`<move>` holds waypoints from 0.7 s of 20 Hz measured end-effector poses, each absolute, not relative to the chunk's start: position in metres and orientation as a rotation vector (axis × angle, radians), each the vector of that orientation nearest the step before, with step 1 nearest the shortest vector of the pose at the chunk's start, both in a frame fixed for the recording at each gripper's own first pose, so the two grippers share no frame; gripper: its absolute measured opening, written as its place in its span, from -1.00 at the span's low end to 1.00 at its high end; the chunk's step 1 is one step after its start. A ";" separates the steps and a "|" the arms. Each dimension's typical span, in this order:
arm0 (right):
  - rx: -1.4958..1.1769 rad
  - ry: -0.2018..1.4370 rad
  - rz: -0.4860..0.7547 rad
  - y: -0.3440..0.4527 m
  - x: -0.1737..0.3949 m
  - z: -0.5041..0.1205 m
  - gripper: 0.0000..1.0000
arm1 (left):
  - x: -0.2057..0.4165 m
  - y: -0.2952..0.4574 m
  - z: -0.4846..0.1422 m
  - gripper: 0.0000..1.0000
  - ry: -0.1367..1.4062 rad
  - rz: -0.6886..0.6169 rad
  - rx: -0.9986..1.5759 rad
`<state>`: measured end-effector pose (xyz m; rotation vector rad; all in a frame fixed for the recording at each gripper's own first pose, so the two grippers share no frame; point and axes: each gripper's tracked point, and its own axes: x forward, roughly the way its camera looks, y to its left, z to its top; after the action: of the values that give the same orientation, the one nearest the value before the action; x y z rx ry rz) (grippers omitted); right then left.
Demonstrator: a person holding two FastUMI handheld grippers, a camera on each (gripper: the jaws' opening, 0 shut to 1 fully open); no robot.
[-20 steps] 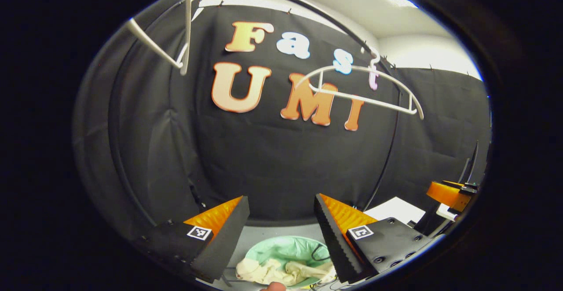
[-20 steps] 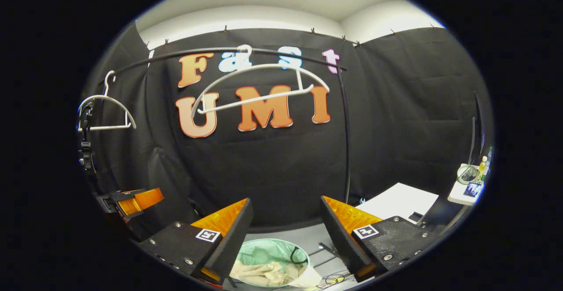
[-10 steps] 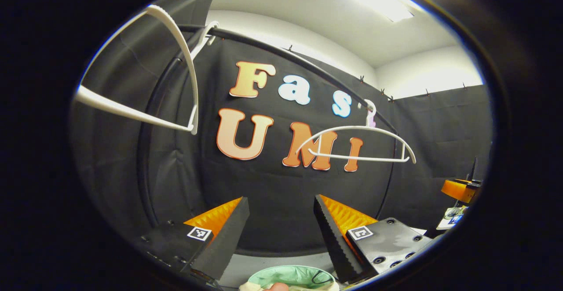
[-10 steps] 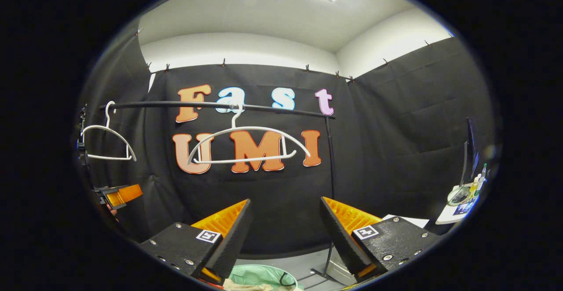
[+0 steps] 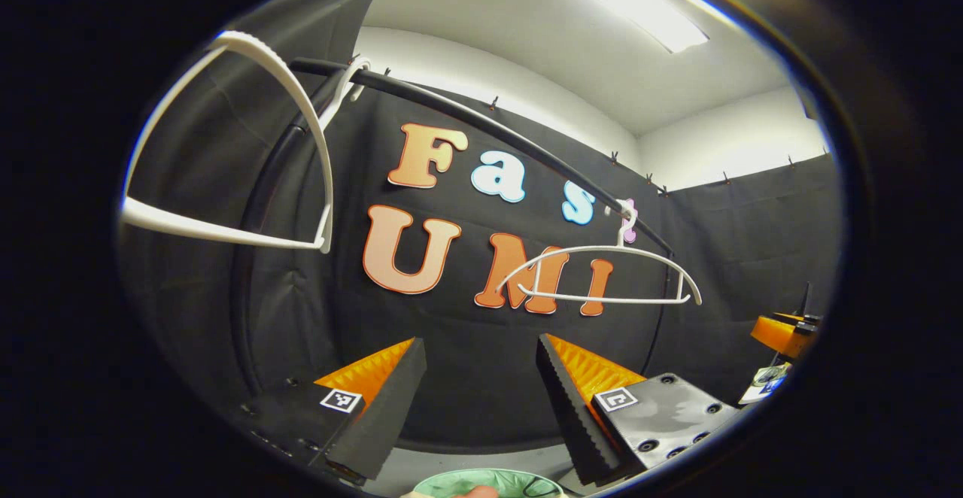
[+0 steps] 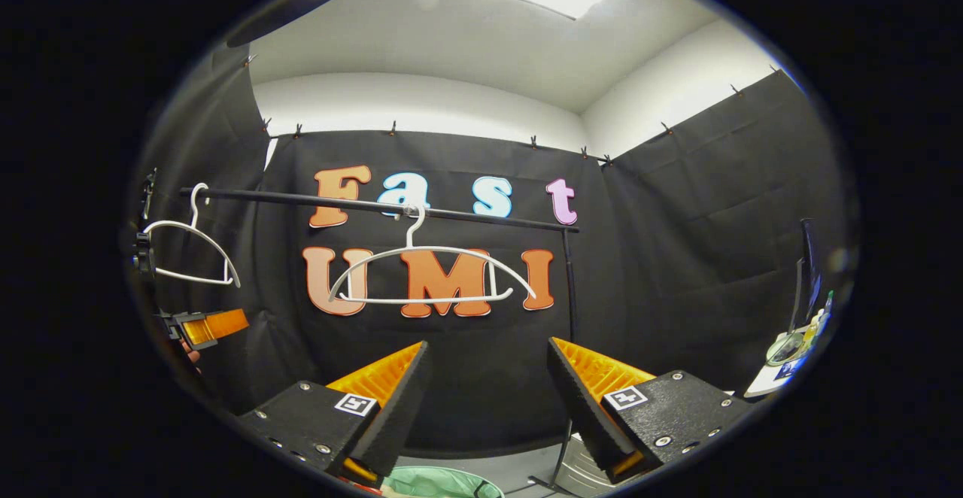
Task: Grasp the clothes on the hanger with both hands and then place them into the laundry hamper below.
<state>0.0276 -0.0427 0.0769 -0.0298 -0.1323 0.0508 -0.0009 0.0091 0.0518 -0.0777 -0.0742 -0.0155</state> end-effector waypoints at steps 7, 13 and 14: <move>-0.017 -0.141 0.042 -0.048 0.029 0.077 0.89 | 0.006 0.011 0.045 0.94 -0.053 -0.015 -0.094; -0.001 -0.121 0.026 -0.054 0.030 0.069 0.88 | 0.007 0.009 0.041 0.94 -0.043 -0.017 -0.088; 0.002 -0.120 0.025 -0.055 0.029 0.068 0.89 | 0.006 0.009 0.041 0.94 -0.041 -0.019 -0.087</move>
<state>0.0294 -0.0546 0.0679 0.0023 -0.1195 0.0249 0.0065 0.0093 0.0414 -0.0873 -0.0410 -0.0190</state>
